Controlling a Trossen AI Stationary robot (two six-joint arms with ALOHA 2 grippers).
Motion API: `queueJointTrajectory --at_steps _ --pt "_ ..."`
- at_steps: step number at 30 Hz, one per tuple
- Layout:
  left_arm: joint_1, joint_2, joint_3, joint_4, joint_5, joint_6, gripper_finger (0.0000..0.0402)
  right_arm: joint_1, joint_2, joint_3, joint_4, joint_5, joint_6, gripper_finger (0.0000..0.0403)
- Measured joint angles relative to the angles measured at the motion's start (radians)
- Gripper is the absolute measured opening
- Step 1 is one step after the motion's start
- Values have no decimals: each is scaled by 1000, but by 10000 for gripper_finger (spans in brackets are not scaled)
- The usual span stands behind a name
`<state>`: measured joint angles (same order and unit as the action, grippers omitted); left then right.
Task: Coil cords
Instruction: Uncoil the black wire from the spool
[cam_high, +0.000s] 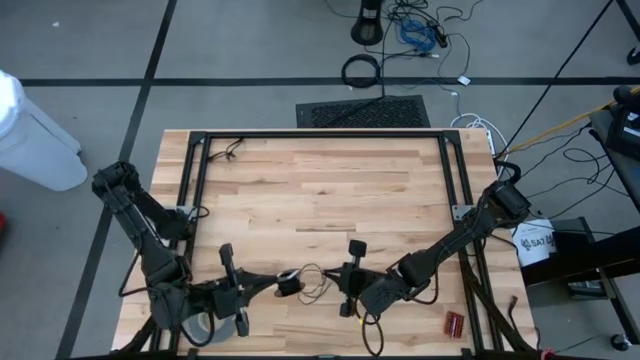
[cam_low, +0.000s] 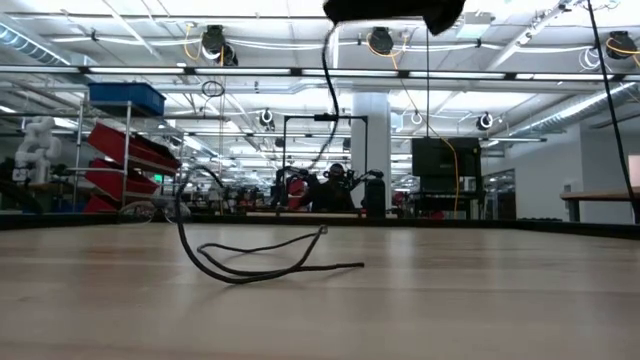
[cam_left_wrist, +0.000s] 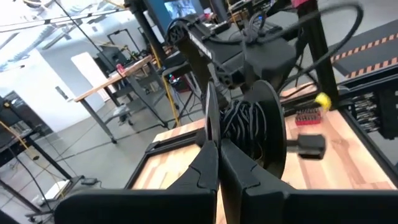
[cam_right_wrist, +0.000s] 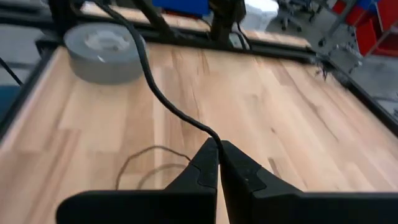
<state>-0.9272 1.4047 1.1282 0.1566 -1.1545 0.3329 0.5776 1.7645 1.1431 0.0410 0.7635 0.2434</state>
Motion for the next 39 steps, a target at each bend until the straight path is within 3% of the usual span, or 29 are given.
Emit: queueJointTrajectory --at_steps 13,18,28,33,39 --pt "-63 -29 0 -1 9 13 1 -29 -1 0 -184 5 177 2" --pt "-75 -30 0 -14 11 0 1 -28 -5 0 -218 7 248 23" --pt "-62 -30 0 -21 13 -13 1 -2 -68 0 -265 -195 296 88" --pt "-36 -29 0 -40 13 -14 1 27 -75 0 1 -77 88 110" --pt "-12 -29 0 -89 14 -61 1 15 -23 0 402 -101 -161 124"
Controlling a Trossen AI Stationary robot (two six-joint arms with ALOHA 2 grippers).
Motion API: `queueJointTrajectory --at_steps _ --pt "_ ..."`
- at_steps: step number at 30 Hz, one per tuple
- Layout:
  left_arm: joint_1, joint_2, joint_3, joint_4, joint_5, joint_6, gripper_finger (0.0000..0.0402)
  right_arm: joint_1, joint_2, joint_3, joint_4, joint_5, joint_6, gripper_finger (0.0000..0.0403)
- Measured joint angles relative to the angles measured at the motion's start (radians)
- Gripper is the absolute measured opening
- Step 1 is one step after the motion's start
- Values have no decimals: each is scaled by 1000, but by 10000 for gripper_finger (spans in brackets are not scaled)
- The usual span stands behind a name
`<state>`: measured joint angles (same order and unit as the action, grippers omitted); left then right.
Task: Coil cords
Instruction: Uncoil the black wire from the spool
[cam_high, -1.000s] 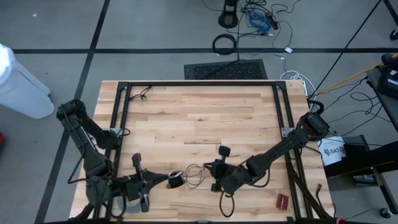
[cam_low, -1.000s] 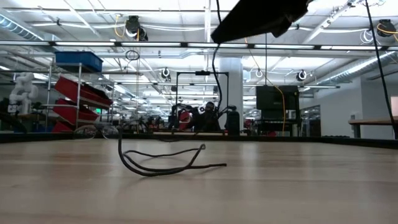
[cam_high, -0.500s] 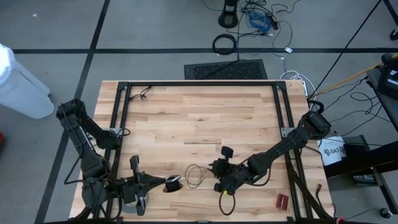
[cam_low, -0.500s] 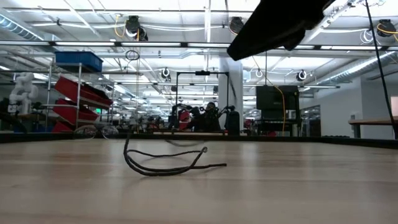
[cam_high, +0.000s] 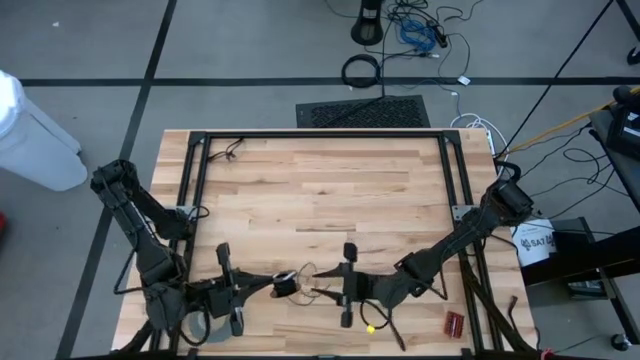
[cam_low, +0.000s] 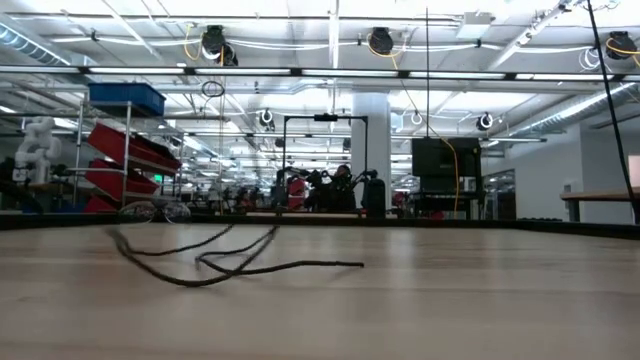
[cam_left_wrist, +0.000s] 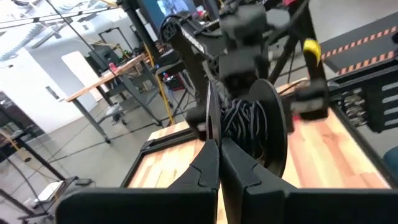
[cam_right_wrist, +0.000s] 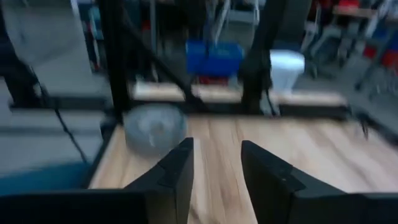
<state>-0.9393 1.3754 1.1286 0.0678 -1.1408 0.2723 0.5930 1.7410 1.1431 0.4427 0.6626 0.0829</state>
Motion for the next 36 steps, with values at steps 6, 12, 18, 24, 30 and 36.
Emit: queueJointTrajectory --at_steps 6,12,18,24,30,36 --pt "10 0 0 -8 0 -14 1 -18 46 0 113 -50 -24 137" --pt "10 0 0 -10 5 -28 1 -48 84 -1 122 -117 -20 155" --pt "23 0 0 -11 15 -29 1 -72 118 0 214 -180 -16 166" --pt "36 1 0 -17 46 -32 1 -91 139 0 262 -198 -17 164" --pt "37 1 0 -32 46 -52 1 -105 165 0 330 -250 -17 152" --pt "37 1 0 -51 46 -58 1 -109 168 0 347 -251 -28 109"
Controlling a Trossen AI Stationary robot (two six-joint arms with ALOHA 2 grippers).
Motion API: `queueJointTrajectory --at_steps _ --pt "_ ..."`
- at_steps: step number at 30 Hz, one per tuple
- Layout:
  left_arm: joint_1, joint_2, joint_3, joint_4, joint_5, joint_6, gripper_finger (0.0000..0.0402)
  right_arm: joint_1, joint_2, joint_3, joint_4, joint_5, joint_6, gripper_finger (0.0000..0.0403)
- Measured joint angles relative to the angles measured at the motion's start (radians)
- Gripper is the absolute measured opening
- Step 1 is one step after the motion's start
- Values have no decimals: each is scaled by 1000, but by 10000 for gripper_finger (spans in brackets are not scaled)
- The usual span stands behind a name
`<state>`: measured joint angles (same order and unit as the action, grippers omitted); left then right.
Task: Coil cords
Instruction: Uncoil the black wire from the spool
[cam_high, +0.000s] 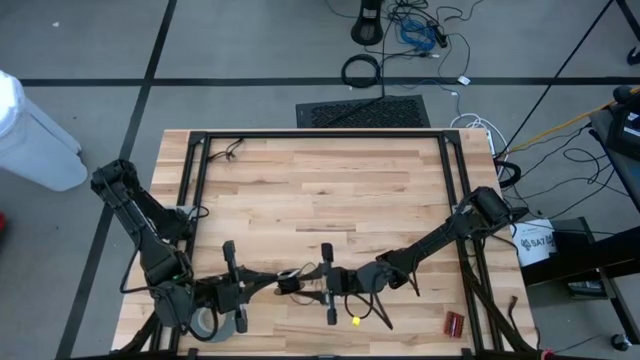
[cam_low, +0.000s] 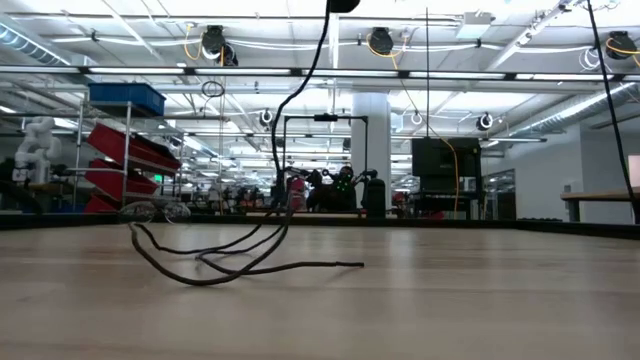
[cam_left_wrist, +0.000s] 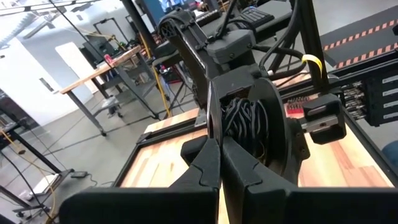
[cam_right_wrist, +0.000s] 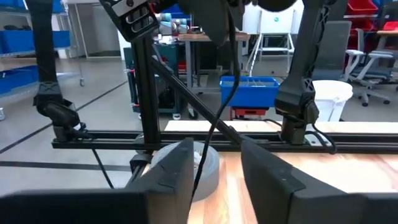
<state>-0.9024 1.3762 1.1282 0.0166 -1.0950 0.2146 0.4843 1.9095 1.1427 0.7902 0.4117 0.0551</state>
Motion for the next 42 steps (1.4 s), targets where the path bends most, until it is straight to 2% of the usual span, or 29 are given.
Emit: queueJointTrajectory --at_steps 6,8,15,24,28,32,39,42 --pt "2 0 0 0 0 1 1 0 0 0 3 0 -16 22" --pt "5 0 0 0 0 1 1 0 0 0 4 0 -21 6" --pt "6 0 0 0 0 1 1 2 0 0 3 -12 -19 30" --pt "6 0 0 0 14 0 1 1 0 0 4 -52 4 111" --pt "6 0 0 1 14 0 1 -5 -1 0 7 -53 3 122" --pt "6 0 0 1 14 0 1 -17 -2 0 7 -52 3 105" --pt "6 0 0 1 14 0 1 -21 -2 0 7 -73 4 19" --pt "6 0 0 1 14 0 1 -18 -2 0 7 -73 -1 6"
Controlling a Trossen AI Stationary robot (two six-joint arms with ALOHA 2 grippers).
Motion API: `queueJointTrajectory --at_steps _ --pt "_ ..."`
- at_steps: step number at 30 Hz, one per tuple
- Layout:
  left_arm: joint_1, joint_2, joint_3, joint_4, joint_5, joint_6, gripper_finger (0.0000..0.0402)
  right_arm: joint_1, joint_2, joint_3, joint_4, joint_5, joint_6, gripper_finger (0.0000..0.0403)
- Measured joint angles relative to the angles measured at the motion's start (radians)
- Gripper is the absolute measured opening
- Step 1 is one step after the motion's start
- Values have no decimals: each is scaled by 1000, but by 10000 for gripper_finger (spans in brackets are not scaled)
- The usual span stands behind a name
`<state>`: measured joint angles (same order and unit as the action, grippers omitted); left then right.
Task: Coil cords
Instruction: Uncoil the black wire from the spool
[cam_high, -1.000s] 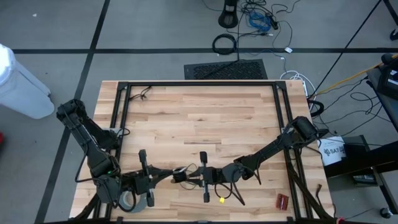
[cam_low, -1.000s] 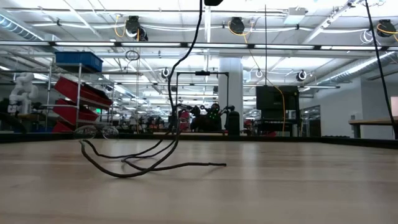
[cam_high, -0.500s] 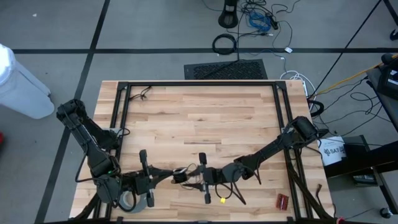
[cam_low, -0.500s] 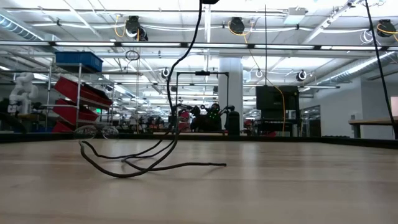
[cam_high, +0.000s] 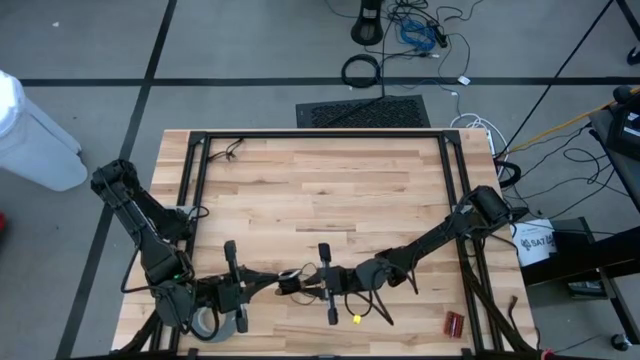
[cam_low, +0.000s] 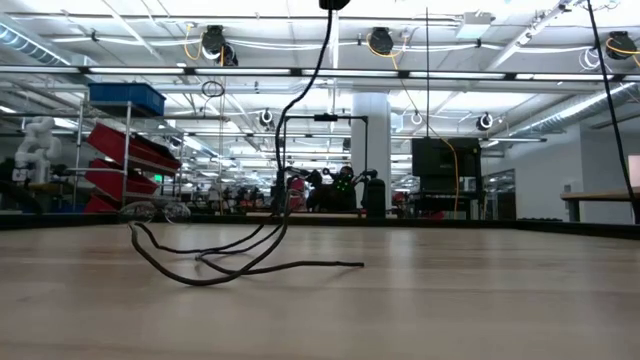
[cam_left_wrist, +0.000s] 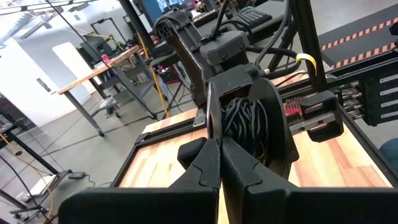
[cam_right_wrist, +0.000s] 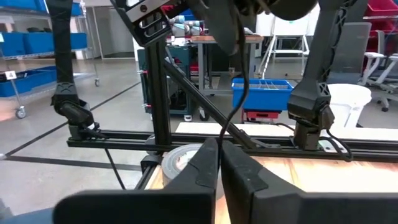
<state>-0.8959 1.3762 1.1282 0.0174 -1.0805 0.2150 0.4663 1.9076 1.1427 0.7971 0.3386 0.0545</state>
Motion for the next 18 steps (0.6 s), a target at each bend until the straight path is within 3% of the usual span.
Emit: queueJointTrajectory --at_steps 5,15,18 --pt "-1 0 0 -18 0 0 1 17 -4 0 -6 23 5 2" --pt "-1 0 0 -138 -28 0 1 95 -74 0 -92 287 -35 1" --pt "-1 0 0 -140 -63 9 1 118 -85 0 -96 318 -63 0"
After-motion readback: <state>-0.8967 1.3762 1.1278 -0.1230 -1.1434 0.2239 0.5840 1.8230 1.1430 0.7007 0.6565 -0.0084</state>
